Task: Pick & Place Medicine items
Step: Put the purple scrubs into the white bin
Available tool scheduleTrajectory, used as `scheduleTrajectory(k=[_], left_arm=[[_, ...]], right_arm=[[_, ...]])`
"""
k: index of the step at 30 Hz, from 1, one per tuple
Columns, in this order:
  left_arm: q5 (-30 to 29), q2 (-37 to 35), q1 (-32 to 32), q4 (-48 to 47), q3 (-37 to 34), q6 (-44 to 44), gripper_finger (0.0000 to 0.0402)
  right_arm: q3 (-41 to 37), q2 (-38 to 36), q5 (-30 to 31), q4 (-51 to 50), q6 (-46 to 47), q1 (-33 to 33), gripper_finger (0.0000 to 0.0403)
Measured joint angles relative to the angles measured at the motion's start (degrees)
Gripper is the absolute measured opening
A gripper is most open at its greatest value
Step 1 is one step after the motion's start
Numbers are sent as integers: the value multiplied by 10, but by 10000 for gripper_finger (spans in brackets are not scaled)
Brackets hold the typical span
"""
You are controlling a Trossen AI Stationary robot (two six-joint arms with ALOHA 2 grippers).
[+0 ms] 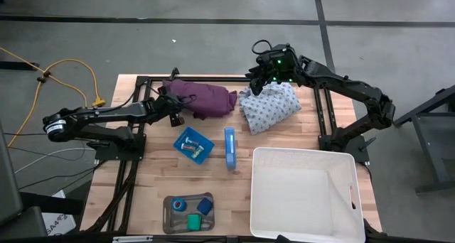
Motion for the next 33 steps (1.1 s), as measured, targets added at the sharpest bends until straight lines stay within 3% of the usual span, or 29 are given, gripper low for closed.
scheduleTrajectory(k=[7,19,33], left_arm=[[0,-3,0,49,0,-15,13],[-13,-43,-35,132,0,31,12],[-15,-48,-40,120,0,14,12]], right_arm=[[0,0,0,0,0,0,110],[0,0,0,0,0,0,110],[0,0,0,0,0,0,110]])
